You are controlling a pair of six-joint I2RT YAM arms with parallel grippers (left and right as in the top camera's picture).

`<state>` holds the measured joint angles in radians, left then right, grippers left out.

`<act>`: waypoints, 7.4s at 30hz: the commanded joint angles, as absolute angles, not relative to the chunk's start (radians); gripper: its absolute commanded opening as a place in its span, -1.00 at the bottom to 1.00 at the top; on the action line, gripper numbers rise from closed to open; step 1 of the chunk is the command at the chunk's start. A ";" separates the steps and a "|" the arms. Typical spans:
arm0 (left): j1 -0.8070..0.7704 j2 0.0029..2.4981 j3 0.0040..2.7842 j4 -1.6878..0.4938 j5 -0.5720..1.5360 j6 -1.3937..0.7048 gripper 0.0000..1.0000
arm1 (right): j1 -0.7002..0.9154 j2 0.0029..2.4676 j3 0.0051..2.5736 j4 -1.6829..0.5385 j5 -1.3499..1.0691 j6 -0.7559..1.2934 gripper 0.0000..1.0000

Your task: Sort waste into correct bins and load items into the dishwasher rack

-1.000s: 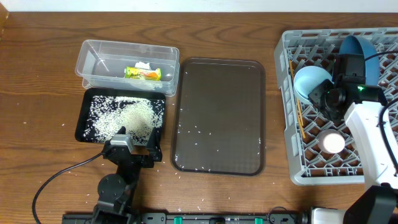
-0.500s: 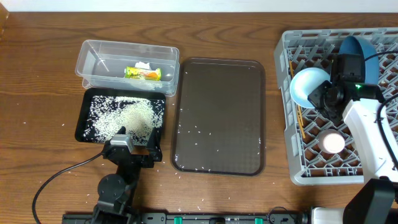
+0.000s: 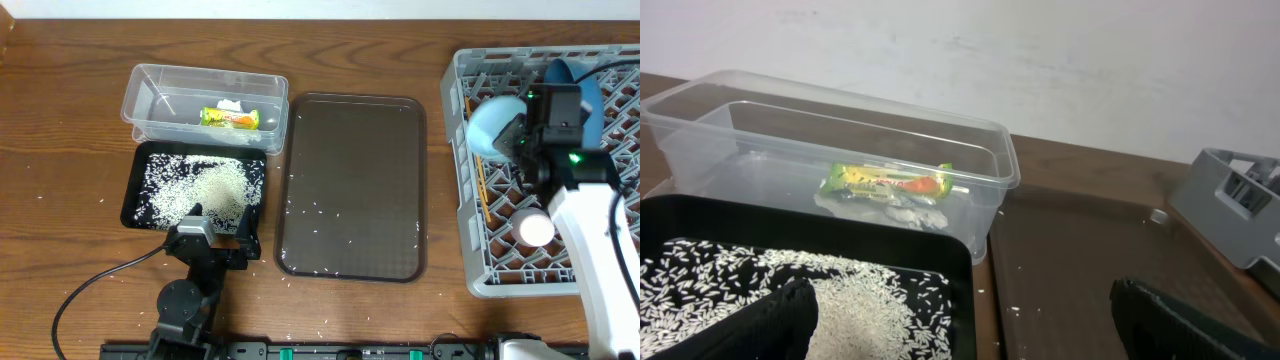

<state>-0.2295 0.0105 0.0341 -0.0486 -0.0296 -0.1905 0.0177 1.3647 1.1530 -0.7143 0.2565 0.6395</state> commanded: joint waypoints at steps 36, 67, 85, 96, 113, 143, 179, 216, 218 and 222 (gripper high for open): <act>-0.224 0.004 0.004 -0.068 -0.035 -0.199 0.92 | 0.091 1.558 1.176 -0.849 0.362 0.972 -0.05; -0.224 0.004 0.004 -0.068 -0.035 -0.199 0.92 | 0.093 1.402 1.179 -0.857 0.550 0.793 -0.97; -0.224 0.004 0.004 -0.068 -0.035 -0.199 0.92 | 0.181 1.360 1.178 -0.752 0.947 0.336 -0.97; -0.224 0.004 0.004 -0.068 -0.035 -0.199 0.92 | 0.292 1.496 1.178 -0.481 1.186 -0.139 -0.97; -0.224 0.004 0.004 -0.069 -0.035 -0.199 0.92 | 0.287 1.777 1.178 -0.275 1.394 -0.413 -0.97; -0.224 0.004 0.004 -0.068 -0.035 -0.199 0.92 | 0.598 1.591 1.178 -0.228 1.369 -0.395 0.68; -0.224 0.004 0.004 -0.068 -0.035 -0.199 0.92 | 0.903 0.772 1.178 -0.953 0.296 0.038 0.99; -0.224 0.004 0.004 -0.068 -0.035 -0.199 0.92 | 0.118 0.006 0.119 -0.337 -0.296 -0.083 0.99; -0.224 0.004 0.004 -0.068 -0.035 -0.199 0.92 | 0.118 0.006 0.091 -0.290 -0.295 -0.084 0.98; -0.224 0.004 0.004 -0.068 -0.035 -0.199 0.92 | 0.118 0.006 0.059 -0.182 -0.256 -0.084 0.99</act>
<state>-0.2295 0.0105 0.0341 -0.0483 -0.0296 -0.1909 0.1272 0.0139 0.0807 -0.2245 -0.2790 -0.0727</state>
